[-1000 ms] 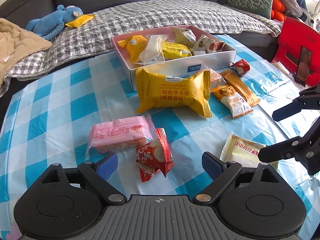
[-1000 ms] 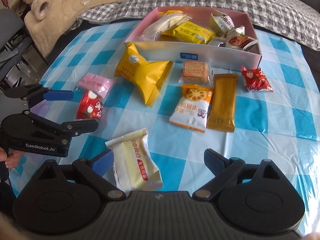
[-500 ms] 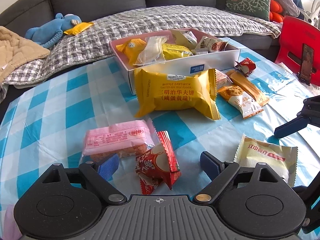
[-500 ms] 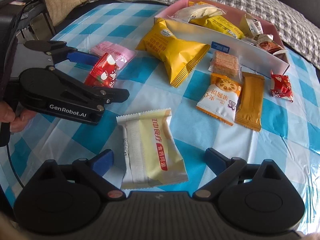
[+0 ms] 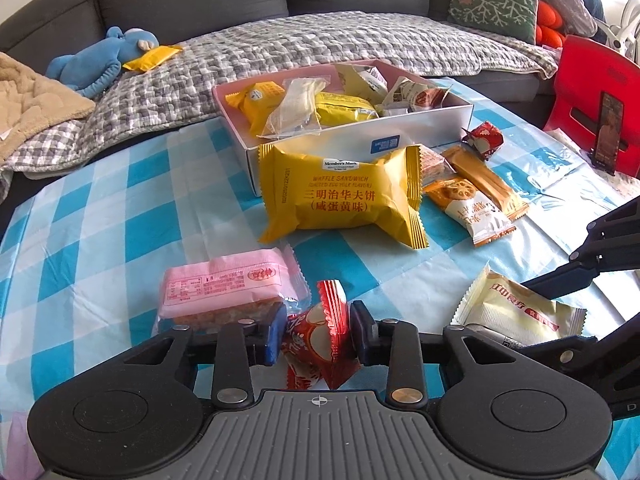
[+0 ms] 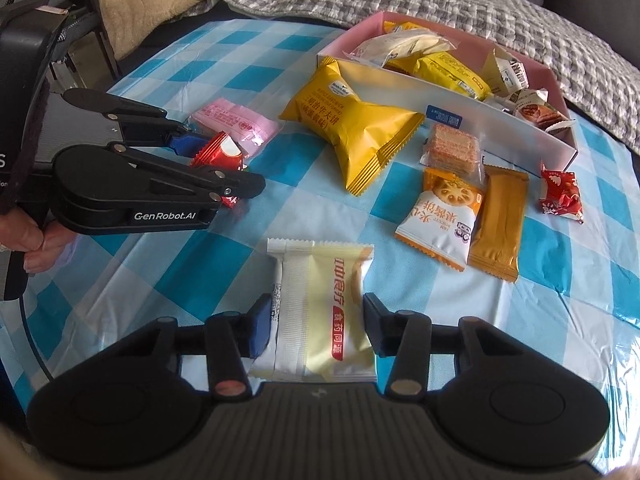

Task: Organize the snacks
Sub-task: 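Grasp the red candy wrapper with the left tool while the right tool grasps the white-and-yellow cake pack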

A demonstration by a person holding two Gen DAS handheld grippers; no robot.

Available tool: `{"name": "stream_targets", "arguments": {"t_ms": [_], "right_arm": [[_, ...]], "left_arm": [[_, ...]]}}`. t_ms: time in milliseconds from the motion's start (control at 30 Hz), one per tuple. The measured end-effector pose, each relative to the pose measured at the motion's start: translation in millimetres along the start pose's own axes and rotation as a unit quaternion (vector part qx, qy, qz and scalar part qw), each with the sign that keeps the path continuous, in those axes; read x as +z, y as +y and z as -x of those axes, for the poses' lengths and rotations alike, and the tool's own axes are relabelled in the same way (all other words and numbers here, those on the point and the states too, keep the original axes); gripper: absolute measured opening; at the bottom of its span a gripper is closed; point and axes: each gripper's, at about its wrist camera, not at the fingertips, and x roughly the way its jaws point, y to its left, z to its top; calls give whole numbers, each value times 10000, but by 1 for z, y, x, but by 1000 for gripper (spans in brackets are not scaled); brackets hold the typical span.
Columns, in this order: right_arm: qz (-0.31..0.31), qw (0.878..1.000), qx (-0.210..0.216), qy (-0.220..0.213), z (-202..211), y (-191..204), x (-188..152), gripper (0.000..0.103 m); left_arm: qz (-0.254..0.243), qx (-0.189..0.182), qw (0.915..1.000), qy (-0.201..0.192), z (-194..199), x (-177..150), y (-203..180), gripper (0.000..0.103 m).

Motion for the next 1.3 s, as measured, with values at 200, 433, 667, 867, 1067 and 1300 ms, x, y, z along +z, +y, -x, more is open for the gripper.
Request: {"name": "stream_targets", "arguments": {"t_ms": [200,433,667,867,1067,1300], "right_arm": [[-131,9999,25,-17,2,-5,2,43],[-356,9992,79,-144,11,-15,8,43],[-763,9966,75,-317,20,-39,17,43],[-1188,9919,124,-437,26,-59,23,43],[-1336,9903,241,-293,22,-64,21,43],[-1169,9925,329,-133,18,-54,19,43]], "left_arm": [[-5,-3,10000,63,2,1,0,28],[57,-89,9998,189,8,6,-2,27],[304,-212,9992,179,21,16,2,5],[427,-349,9976,423,21,21,9,9],[137,-390,9967,706,16,15,1,39],[-212,-397,9925,1136,5,7,-17,63]]}}
